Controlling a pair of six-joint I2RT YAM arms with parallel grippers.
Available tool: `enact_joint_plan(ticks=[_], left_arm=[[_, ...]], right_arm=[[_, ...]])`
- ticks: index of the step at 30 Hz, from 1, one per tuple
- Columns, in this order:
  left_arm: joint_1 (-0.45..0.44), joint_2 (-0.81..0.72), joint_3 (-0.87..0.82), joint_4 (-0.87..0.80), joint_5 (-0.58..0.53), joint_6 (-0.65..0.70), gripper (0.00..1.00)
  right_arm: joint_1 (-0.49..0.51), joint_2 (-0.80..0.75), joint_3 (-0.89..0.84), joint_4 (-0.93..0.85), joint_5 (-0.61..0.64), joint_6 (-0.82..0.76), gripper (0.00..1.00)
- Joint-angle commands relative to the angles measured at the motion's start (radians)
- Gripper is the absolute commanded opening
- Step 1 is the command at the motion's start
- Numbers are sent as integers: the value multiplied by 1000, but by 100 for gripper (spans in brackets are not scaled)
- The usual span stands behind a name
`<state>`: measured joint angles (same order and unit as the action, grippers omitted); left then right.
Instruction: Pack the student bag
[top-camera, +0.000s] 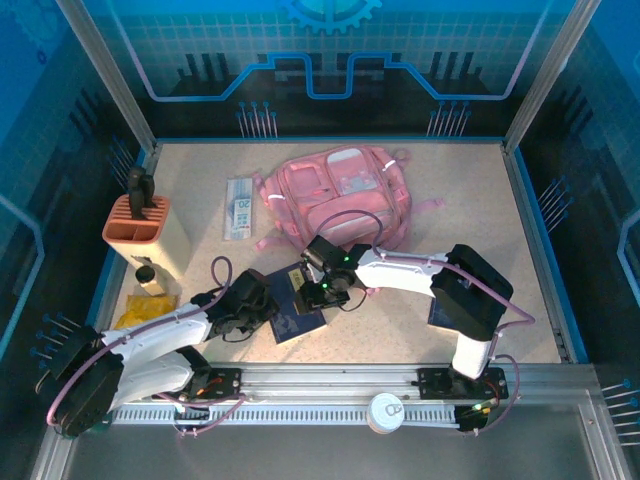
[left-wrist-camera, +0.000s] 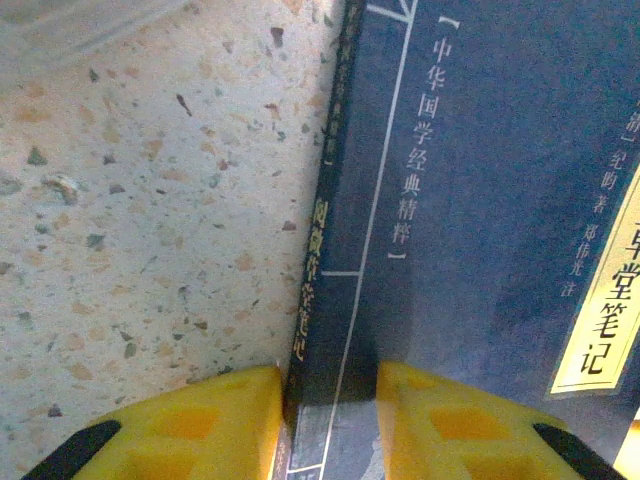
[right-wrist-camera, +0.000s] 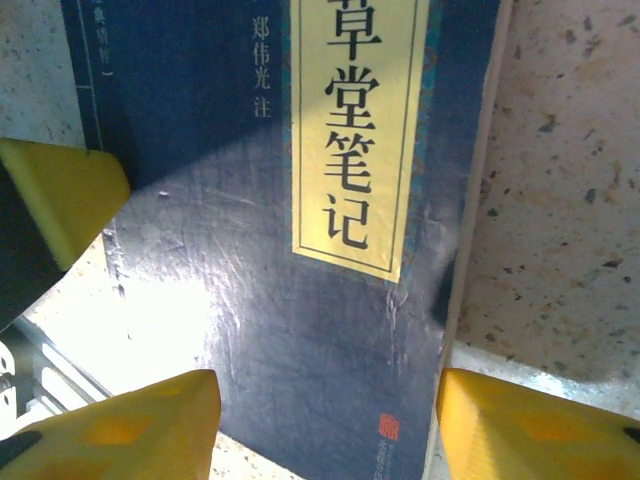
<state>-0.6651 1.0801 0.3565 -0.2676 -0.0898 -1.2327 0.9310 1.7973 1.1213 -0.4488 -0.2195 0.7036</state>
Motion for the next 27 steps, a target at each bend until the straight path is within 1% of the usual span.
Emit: enact_joint_plan(ticks=[1,3,8,11,15,17,20,23,27], left_arm=[[-16,44,-14,102,28,-10,32],[-19,45,-10,113,33,-8,32],[-25,50,-2,109,34,-7,31],[-24,54,3,72,20,-6,30],[-24,47,-7,64,16,-7,30],[-25,45,-14,66,14,-8,30],[-25,48,-16,76,17,-10,30],[-26,49,-11,76,16,-8,30],[-26,50,-8,76,14,-10,30]], right_arm=[[-3,-39,-8,41,-79,35,57],[-16,-40,-30,70,-109,60,56],[-25,-45,-50,96,-137,73,51],[-26,-62,-57,98,-141,77,49],[-28,-94,-73,99,-142,82,44],[-25,-104,-75,88,-131,75,38],[-15,-98,-61,49,-94,46,32],[-21,-86,-78,87,-120,62,28],[-14,-61,-66,90,-122,59,27]])
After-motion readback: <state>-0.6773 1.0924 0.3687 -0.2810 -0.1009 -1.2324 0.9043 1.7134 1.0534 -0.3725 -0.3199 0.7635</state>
